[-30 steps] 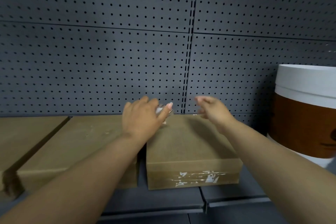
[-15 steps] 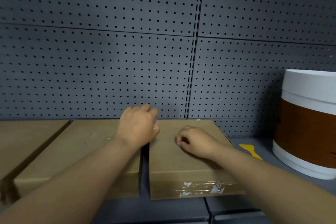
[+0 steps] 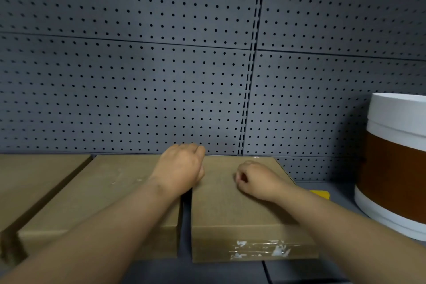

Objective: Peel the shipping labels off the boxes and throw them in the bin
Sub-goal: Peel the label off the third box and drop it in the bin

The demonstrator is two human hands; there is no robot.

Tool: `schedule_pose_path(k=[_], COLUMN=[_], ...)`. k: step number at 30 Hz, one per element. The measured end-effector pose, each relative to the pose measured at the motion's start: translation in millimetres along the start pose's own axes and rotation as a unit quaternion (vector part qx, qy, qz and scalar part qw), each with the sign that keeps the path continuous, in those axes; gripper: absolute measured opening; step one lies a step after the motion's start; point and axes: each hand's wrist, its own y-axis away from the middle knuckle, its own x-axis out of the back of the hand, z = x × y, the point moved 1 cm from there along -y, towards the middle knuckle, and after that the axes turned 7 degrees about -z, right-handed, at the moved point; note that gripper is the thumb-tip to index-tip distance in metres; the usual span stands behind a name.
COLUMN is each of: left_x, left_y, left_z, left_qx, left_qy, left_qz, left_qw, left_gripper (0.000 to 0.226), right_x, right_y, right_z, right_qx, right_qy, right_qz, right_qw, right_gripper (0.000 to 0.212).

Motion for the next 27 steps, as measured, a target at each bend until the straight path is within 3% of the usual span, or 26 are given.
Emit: schedule_pose_path(k=[3, 5, 8, 11, 18, 20, 24, 27], left_x=[0.3, -0.7, -2.5, -2.7, -1.3, -1.1, -1.7, -1.3], left_y=[1.1, 0.8, 0.6, 1.6, 0.7, -1.4, -2.8, -2.0], left_z=[-2.3, -1.7, 0.0, -0.8, -3.5, -2.4, -2.2, -4.5], left_qx=[0.006, 0.007, 0.005, 0.003, 0.014, 0.015, 0.018, 0.020], left_qy=[-0.002, -0.008, -0.012, -0.003, 0.003, 0.004, 0.009, 0.016], left_qz=[0.003, -0.002, -0.007, -0.005, -0.014, -0.016, -0.021, -0.016], left_qw=[1.000, 1.000, 1.000, 1.000, 1.000, 1.000, 1.000, 1.000], left_gripper=[0.019, 0.021, 0.025, 0.028, 0.029, 0.030, 0.031, 0.030], right_x=[6.8, 1.9, -12.0, -11.2, 4.3, -3.8, -11.7, -1.6], right_y=[-7.8, -17.0, -20.8, -9.0, -16.0, -22.0, -13.5, -8.6], right_z=[24.6, 17.9, -15.0, -27.1, 16.0, -1.3, -30.5, -10.0], right_qx=[-0.127, -0.158, -0.055, 0.047, -0.139, -0.115, 0.047, 0.025], right_qy=[0.033, 0.027, -0.010, -0.011, 0.025, 0.004, -0.010, -0.018], right_qz=[0.012, 0.021, 0.041, 0.012, 0.015, 0.021, 0.016, -0.006], right_qw=[0.991, 0.987, 0.998, 0.999, 0.990, 0.993, 0.999, 1.000], right_gripper=[0.020, 0.024, 0.023, 0.022, 0.024, 0.023, 0.019, 0.013])
